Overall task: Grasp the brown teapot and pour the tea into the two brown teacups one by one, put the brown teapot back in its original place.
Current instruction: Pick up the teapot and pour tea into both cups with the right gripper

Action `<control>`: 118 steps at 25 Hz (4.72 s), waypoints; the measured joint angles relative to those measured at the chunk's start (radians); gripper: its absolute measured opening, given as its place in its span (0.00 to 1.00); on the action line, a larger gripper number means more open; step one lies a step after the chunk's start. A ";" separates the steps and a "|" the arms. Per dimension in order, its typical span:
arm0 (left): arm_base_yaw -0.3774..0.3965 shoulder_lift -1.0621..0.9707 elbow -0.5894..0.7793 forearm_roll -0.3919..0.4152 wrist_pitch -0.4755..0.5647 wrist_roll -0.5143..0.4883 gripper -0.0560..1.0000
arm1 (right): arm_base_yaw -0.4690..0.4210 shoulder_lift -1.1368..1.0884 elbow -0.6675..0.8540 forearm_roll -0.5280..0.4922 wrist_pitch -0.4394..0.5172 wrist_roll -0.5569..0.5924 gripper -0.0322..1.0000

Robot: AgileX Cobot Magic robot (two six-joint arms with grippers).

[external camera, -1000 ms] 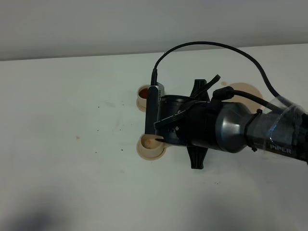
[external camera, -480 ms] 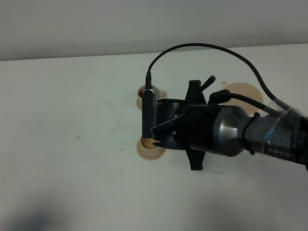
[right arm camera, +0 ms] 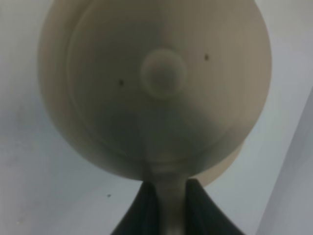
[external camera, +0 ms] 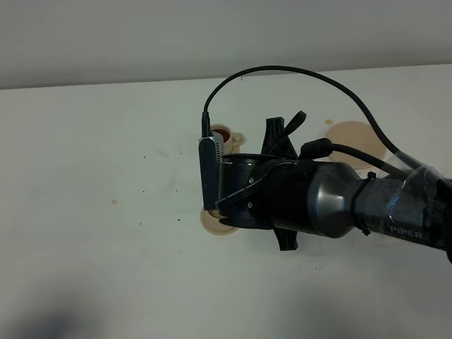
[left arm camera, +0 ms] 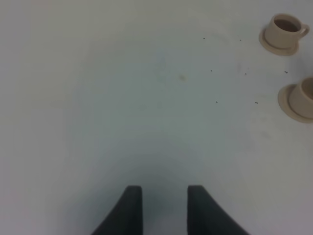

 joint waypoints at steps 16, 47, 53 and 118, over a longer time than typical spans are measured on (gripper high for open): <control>0.000 0.000 0.000 0.000 0.000 0.000 0.29 | 0.008 0.046 0.000 -0.052 0.040 -0.013 0.13; 0.000 0.000 0.000 0.000 0.000 0.000 0.29 | 0.030 0.076 0.000 -0.162 0.044 -0.051 0.13; 0.000 0.000 0.000 0.000 0.000 0.000 0.29 | 0.048 0.077 0.000 -0.191 0.044 -0.052 0.13; 0.000 0.000 0.000 0.000 0.000 0.001 0.29 | 0.053 0.077 0.000 -0.287 0.013 -0.192 0.13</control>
